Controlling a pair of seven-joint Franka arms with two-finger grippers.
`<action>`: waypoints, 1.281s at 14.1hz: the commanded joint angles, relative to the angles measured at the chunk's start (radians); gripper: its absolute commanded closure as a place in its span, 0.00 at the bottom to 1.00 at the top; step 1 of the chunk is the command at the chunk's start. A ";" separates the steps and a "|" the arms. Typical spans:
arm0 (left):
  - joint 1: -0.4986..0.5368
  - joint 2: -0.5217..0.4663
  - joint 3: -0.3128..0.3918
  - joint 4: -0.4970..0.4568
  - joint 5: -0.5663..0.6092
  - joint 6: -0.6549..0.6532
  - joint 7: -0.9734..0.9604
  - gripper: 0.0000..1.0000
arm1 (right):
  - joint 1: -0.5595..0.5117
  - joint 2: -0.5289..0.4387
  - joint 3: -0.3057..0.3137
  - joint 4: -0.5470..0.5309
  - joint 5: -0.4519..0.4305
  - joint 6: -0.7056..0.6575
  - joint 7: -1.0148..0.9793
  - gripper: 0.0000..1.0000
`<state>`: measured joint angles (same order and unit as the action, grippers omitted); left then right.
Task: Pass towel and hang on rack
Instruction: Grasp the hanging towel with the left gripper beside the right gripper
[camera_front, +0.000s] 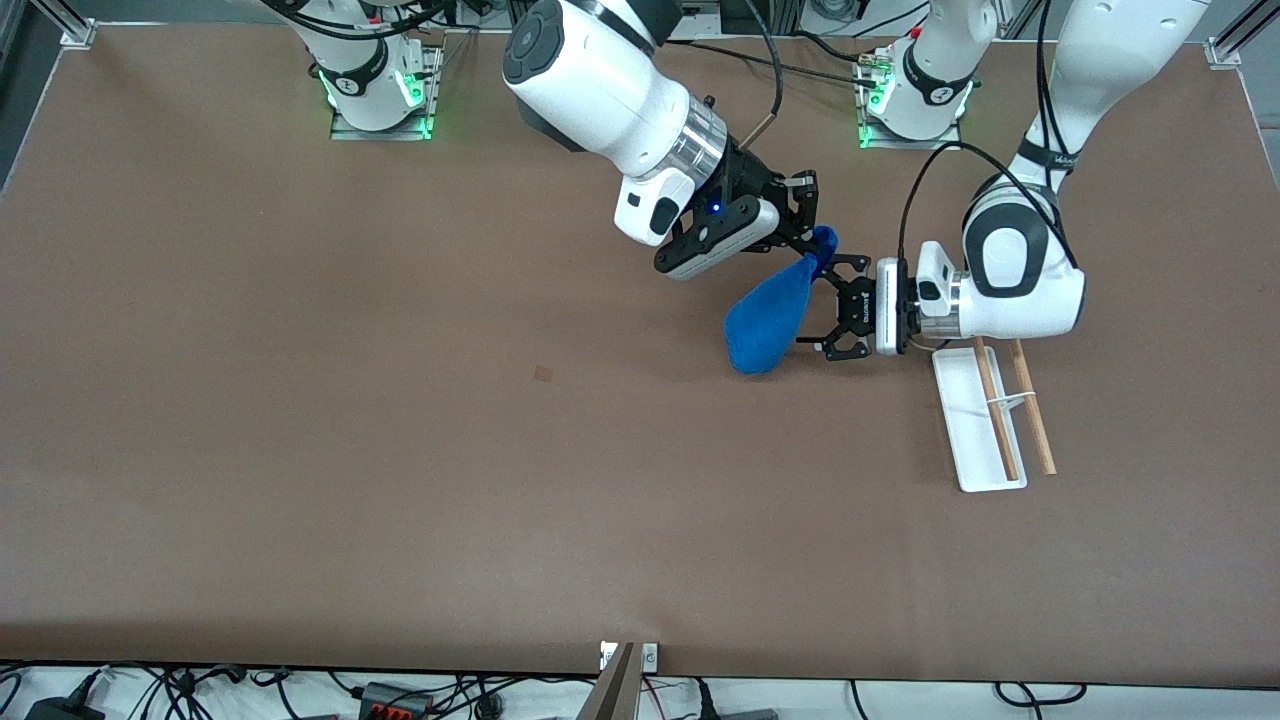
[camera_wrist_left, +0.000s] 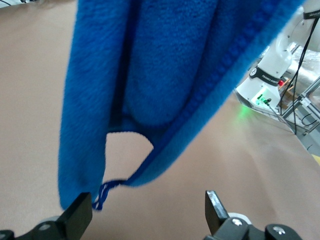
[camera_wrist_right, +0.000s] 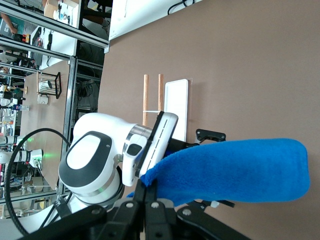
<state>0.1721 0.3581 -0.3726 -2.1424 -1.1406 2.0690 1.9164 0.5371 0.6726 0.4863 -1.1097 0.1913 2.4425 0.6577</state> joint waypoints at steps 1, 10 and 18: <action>0.006 -0.027 -0.067 -0.017 -0.041 0.075 0.035 0.04 | 0.006 0.007 0.000 0.016 -0.013 0.000 0.013 1.00; 0.004 0.024 -0.108 0.018 -0.057 0.135 0.047 0.99 | 0.007 0.007 -0.002 0.014 -0.015 0.000 0.014 1.00; 0.018 0.005 -0.094 0.056 0.028 0.151 -0.075 0.99 | 0.006 0.005 -0.002 0.014 -0.053 -0.003 0.008 0.99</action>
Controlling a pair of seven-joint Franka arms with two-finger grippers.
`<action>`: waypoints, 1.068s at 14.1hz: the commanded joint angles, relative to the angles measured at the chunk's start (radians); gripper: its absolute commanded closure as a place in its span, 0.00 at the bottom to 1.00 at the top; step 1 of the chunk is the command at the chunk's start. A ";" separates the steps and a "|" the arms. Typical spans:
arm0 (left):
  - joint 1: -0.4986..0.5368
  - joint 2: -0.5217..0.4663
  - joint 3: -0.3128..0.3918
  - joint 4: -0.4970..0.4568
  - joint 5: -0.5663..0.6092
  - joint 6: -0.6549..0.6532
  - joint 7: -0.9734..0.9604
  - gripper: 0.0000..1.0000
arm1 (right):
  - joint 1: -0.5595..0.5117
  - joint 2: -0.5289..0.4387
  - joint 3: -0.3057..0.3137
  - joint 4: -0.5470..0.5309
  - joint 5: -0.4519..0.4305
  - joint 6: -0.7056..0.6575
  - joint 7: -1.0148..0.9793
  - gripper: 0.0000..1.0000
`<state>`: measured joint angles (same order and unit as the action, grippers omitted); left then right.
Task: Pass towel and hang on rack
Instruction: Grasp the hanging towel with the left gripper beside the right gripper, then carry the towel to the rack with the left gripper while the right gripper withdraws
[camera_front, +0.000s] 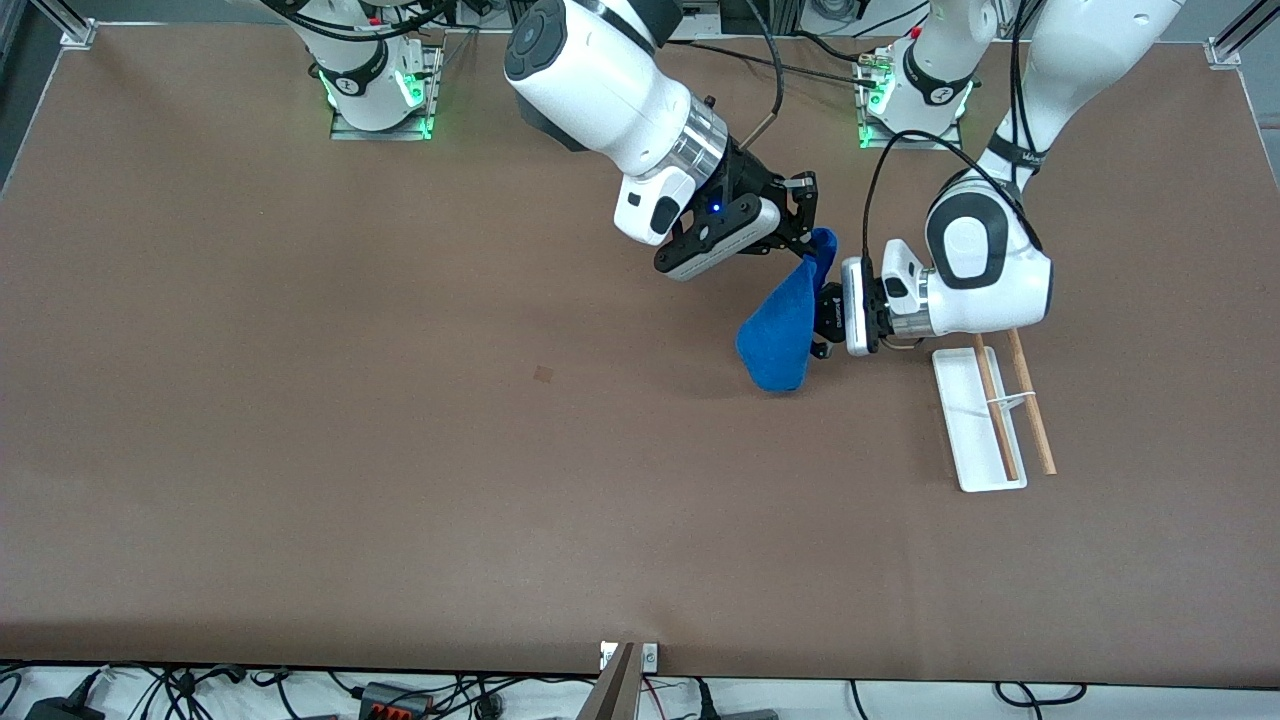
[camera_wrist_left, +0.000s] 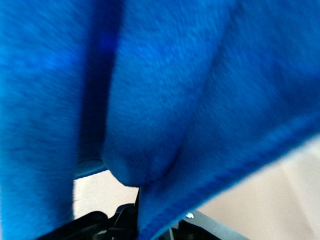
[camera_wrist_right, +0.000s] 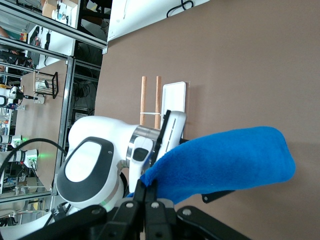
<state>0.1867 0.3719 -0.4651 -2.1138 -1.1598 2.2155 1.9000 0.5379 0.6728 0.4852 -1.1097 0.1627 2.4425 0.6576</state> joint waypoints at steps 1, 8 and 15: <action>0.004 -0.016 0.000 0.049 0.119 0.010 -0.105 0.99 | -0.001 0.004 -0.002 0.011 -0.040 -0.011 0.010 0.14; 0.073 -0.051 0.022 0.077 0.298 0.003 -0.185 0.99 | -0.142 -0.025 -0.013 -0.058 -0.213 -0.230 -0.009 0.00; 0.252 -0.117 0.030 0.077 0.480 -0.081 -0.381 0.99 | -0.405 -0.128 -0.013 -0.056 -0.413 -0.687 -0.120 0.00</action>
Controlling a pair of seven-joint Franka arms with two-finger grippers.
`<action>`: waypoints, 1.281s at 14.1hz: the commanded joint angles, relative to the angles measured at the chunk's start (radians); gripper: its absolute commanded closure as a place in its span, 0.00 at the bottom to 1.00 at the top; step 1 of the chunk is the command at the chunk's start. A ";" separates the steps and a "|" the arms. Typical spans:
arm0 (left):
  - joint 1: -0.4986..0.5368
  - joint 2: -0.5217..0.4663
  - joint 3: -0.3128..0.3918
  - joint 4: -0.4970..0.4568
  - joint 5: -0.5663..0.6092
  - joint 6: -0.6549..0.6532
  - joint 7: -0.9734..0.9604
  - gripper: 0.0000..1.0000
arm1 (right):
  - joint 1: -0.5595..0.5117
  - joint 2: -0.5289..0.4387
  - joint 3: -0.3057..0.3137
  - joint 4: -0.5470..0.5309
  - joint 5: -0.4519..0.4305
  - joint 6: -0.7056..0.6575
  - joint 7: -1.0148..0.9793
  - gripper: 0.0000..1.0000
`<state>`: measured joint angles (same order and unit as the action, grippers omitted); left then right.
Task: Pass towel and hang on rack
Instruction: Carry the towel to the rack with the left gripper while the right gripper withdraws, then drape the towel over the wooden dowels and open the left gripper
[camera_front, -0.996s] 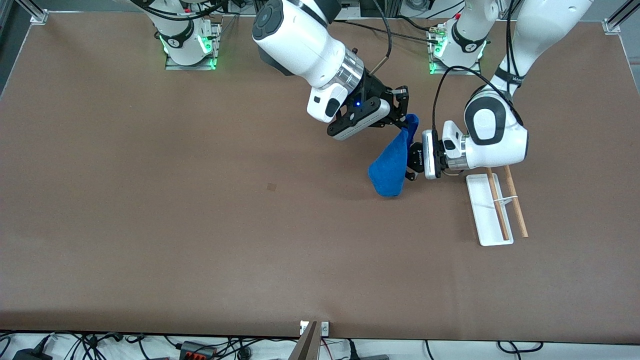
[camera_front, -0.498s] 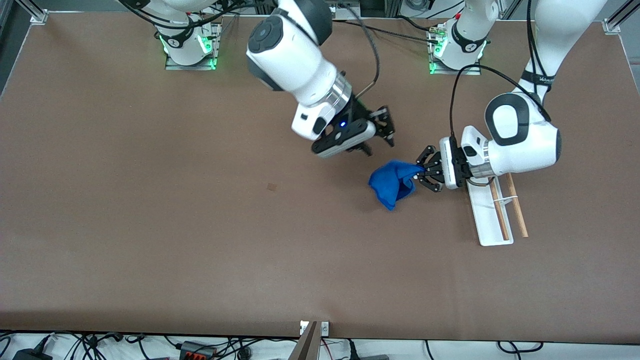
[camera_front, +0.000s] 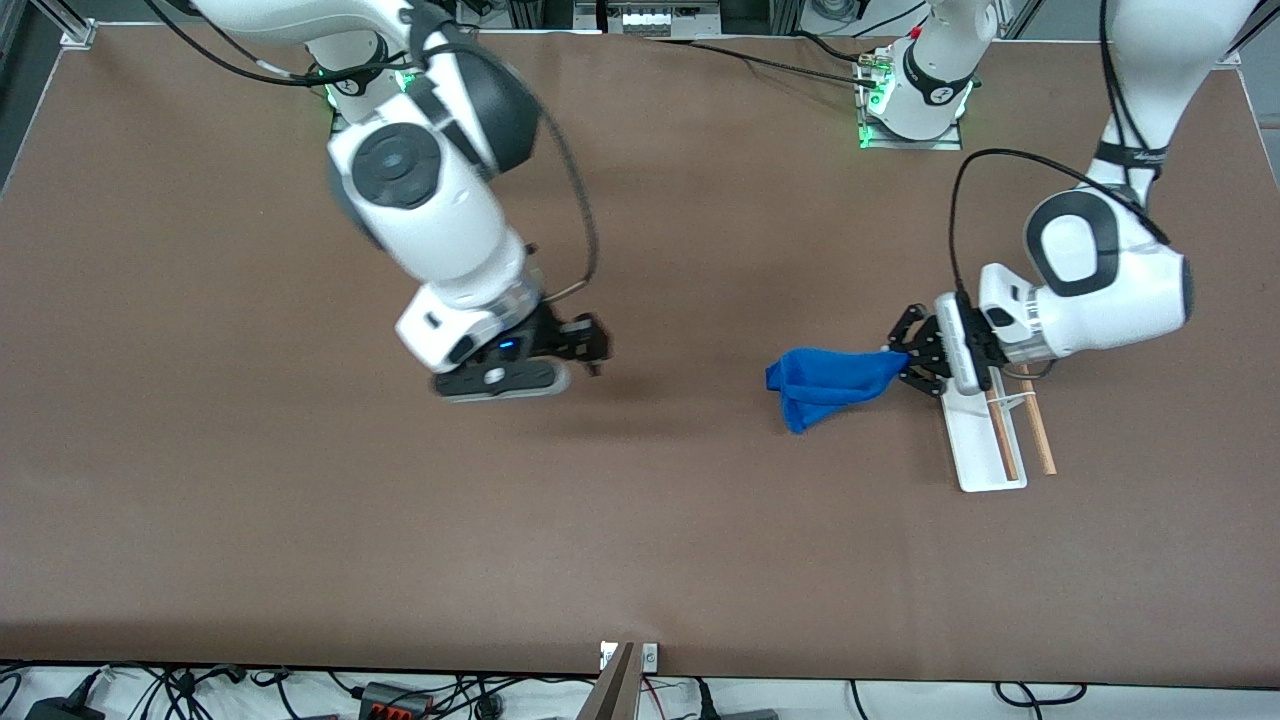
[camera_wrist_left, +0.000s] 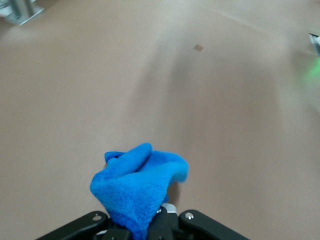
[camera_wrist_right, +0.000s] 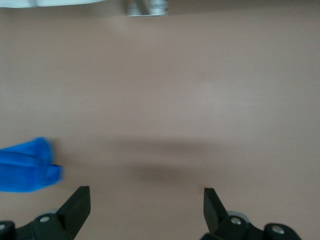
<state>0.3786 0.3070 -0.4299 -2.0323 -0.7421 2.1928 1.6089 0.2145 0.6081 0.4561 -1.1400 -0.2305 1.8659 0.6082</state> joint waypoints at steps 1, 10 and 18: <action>0.069 -0.081 -0.006 -0.003 0.114 -0.079 -0.168 0.99 | -0.122 -0.076 0.018 -0.026 -0.018 -0.157 -0.115 0.00; 0.218 -0.034 -0.004 0.155 0.429 -0.160 -0.247 0.99 | -0.211 -0.226 -0.248 -0.101 0.039 -0.235 -0.313 0.00; 0.312 0.130 0.000 0.227 0.486 -0.111 -0.090 0.99 | -0.208 -0.388 -0.493 -0.231 0.197 -0.234 -0.573 0.00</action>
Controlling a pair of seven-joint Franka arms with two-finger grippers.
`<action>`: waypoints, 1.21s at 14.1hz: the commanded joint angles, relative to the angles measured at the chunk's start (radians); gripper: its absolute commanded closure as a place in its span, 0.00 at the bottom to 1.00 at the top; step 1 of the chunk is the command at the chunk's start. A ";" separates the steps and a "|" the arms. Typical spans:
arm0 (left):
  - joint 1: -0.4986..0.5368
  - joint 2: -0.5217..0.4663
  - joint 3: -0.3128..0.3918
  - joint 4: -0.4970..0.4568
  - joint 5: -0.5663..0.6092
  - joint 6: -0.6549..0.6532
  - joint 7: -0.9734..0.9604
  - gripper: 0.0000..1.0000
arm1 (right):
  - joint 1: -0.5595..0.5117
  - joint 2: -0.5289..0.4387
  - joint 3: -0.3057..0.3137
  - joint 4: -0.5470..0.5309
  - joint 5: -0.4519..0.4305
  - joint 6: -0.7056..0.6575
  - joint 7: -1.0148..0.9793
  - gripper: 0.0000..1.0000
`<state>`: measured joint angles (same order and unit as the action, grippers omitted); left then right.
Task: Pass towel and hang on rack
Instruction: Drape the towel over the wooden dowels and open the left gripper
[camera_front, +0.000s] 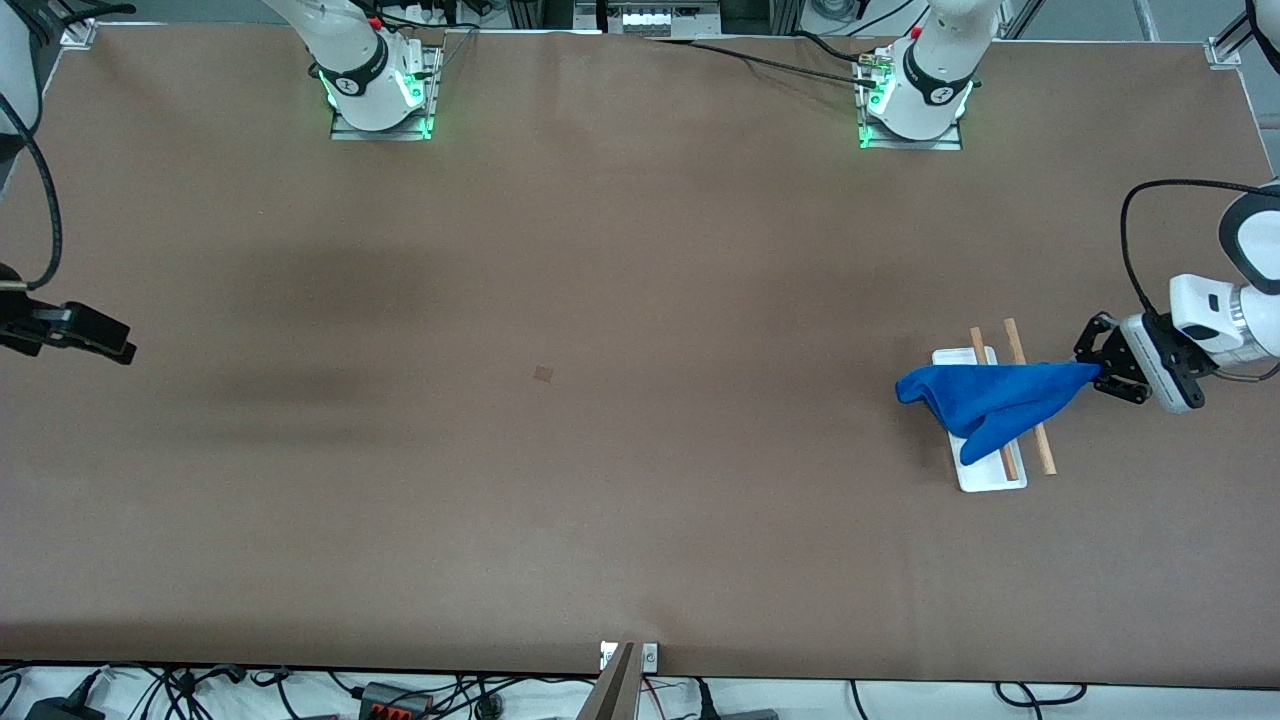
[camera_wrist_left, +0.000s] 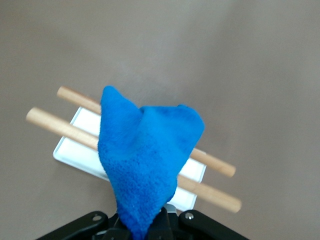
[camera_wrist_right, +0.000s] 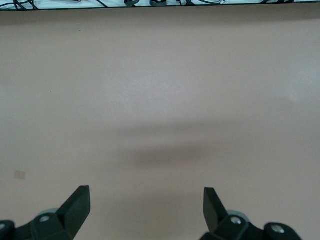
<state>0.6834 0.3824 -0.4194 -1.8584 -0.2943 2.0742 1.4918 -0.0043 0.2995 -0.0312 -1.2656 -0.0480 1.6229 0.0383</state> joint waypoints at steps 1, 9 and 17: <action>0.016 0.059 -0.010 0.053 0.053 0.026 0.033 0.99 | 0.010 -0.101 -0.006 -0.138 0.014 0.017 -0.009 0.00; 0.074 0.167 -0.009 0.053 0.057 0.089 0.061 0.99 | 0.014 -0.122 -0.038 -0.133 0.011 -0.003 -0.064 0.00; 0.097 0.234 -0.009 0.050 0.054 0.124 0.061 0.10 | 0.015 -0.210 -0.029 -0.306 0.010 0.067 -0.052 0.00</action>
<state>0.7684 0.5964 -0.4171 -1.8313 -0.2599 2.2004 1.5388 0.0043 0.1749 -0.0587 -1.4354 -0.0480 1.6239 -0.0130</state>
